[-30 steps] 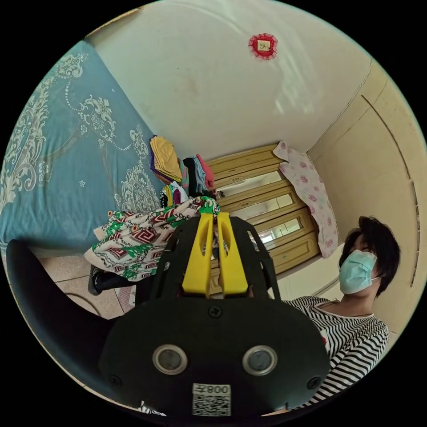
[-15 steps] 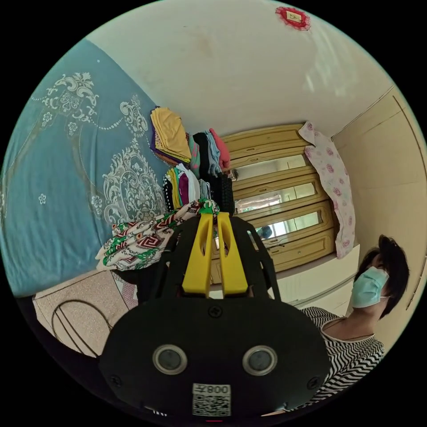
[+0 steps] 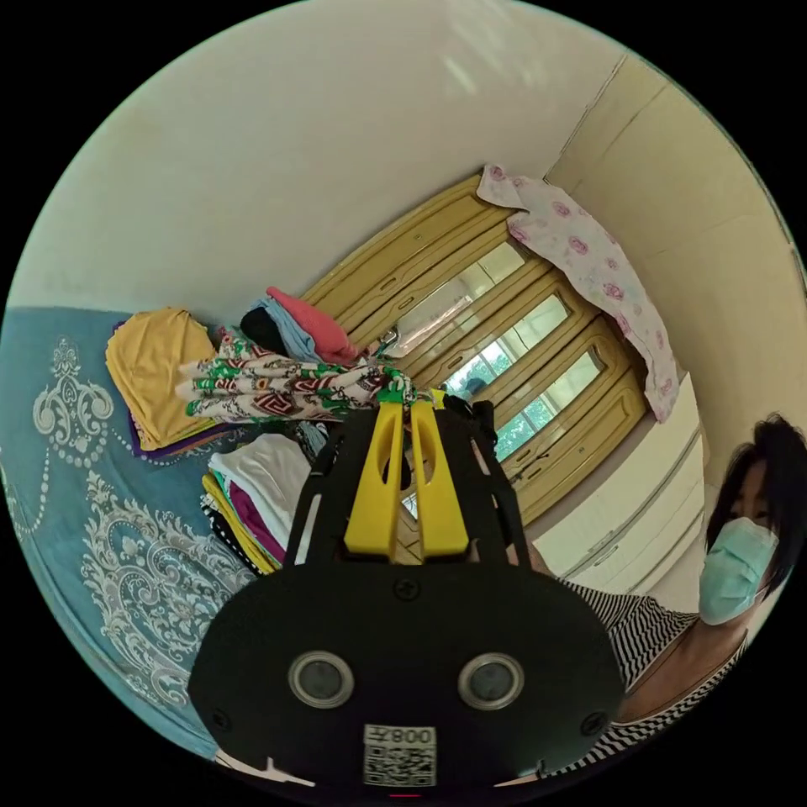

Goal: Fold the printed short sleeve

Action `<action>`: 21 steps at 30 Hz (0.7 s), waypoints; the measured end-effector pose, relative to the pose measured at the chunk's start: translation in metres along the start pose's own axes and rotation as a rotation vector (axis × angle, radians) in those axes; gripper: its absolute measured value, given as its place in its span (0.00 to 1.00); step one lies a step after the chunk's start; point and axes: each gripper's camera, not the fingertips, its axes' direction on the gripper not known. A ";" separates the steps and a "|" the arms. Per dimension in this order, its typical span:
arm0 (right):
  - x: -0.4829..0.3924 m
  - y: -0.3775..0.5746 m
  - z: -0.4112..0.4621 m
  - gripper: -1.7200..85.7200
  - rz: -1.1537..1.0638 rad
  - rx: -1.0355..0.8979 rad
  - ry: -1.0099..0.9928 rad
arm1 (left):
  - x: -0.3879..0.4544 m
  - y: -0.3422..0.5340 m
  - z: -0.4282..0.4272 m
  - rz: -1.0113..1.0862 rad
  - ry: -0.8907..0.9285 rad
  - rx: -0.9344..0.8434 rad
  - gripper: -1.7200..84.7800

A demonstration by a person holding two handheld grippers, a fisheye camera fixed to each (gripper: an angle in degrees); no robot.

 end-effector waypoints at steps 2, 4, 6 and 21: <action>0.025 0.004 -0.019 0.03 0.028 -0.017 0.094 | -0.012 0.000 0.049 -0.043 0.010 -0.058 0.04; 0.062 0.019 -0.033 0.03 0.092 -0.053 0.185 | -0.028 0.009 0.100 -0.084 -0.025 -0.141 0.04; 0.122 0.051 -0.041 0.03 0.226 -0.130 0.321 | -0.057 0.028 0.167 -0.170 -0.094 -0.308 0.04; 0.225 0.113 -0.061 0.03 0.296 -0.261 0.541 | -0.040 -0.010 0.318 -0.101 -0.149 -0.527 0.04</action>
